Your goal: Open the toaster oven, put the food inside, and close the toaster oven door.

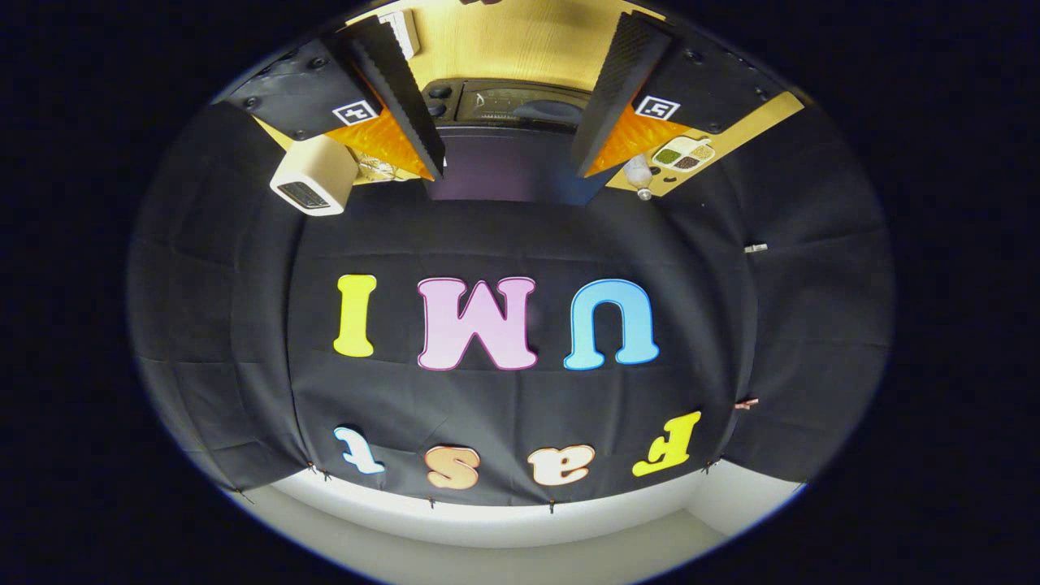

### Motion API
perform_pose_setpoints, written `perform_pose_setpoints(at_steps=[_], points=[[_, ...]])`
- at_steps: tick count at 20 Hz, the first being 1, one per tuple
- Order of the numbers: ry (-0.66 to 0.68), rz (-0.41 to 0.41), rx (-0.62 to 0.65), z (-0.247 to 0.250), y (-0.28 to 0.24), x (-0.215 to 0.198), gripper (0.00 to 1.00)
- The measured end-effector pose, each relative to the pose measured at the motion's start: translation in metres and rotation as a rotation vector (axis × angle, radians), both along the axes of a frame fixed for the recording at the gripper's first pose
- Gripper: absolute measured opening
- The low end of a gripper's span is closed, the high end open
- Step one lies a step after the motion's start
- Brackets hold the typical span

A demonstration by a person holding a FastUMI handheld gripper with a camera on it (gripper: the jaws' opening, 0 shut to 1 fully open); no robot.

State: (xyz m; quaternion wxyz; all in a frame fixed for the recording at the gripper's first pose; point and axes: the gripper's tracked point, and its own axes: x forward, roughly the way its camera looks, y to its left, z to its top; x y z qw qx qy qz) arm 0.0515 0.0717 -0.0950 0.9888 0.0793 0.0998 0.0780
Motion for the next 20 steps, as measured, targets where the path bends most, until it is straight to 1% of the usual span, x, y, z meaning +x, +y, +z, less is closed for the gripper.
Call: perform_pose_setpoints(at_steps=[4,6,7,9,11,15,20], points=[[-0.006,-0.040,-0.010,0.018,-0.043,-0.009,0.98],[-0.006,-0.059,0.005,0.025,-0.059,-0.015,0.98],[-0.015,-0.081,0.002,0.030,-0.069,-0.017,0.98],[-0.088,-0.116,-0.024,0.048,-0.087,-0.019,0.98],[-0.125,-0.115,-0.035,0.059,-0.090,-0.025,0.98],[-0.129,-0.110,-0.031,0.063,-0.092,-0.029,0.98],[-0.111,-0.128,-0.003,0.060,-0.099,-0.028,0.98]])
